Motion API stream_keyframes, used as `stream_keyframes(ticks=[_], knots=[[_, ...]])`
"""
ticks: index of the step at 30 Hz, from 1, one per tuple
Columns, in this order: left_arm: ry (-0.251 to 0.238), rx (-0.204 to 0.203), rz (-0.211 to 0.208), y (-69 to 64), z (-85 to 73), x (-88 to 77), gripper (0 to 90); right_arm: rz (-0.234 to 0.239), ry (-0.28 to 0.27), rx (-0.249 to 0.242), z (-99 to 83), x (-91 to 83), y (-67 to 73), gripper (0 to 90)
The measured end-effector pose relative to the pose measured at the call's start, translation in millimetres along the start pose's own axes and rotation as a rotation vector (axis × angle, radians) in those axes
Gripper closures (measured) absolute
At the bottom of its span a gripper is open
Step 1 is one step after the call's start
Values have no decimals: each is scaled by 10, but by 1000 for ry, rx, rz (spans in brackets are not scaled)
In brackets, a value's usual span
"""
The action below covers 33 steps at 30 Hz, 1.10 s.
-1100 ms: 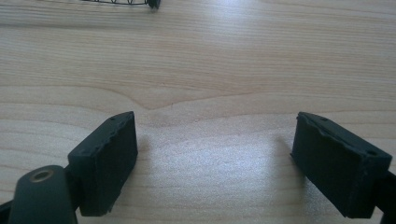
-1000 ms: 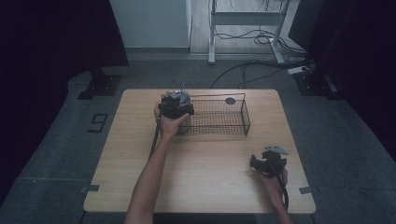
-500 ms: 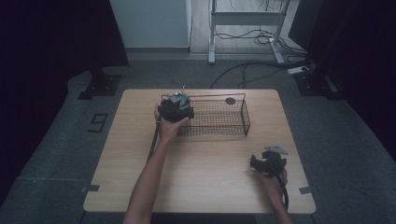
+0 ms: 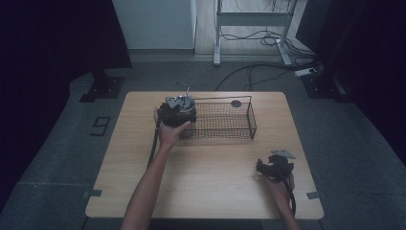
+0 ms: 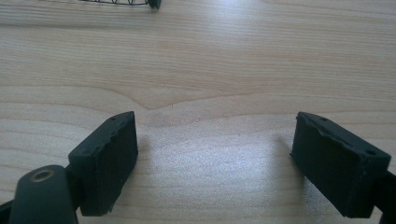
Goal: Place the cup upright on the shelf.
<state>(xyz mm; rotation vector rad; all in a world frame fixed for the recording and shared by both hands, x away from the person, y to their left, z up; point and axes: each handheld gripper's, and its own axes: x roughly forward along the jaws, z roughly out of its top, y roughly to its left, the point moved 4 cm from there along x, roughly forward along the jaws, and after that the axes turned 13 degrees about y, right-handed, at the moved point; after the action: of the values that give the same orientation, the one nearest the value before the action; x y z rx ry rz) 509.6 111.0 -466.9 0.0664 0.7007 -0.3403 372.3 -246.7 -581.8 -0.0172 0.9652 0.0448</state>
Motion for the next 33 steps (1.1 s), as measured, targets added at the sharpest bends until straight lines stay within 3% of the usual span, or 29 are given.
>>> stream_keyframes(ticks=[5, 14, 25, 31, 33], knots=[[-23, 25, -16, 1, -70, -189, 0, -1, 2, -1, 0, -1, 0, 143], [-30, 25, -62, 89, -321, -571, 0, -2, 1, 2, 0, -1, 3, 142], [-20, 50, -117, 200, -839, -960, 4, -2, 2, 3, 0, -1, 1, 140], [8, 71, -155, 235, -1162, -1148, 14, -2, 2, 3, 0, -1, 1, 140], [23, 91, -151, 234, -1269, -1193, 15, -2, 2, 3, 0, -1, 1, 140]])
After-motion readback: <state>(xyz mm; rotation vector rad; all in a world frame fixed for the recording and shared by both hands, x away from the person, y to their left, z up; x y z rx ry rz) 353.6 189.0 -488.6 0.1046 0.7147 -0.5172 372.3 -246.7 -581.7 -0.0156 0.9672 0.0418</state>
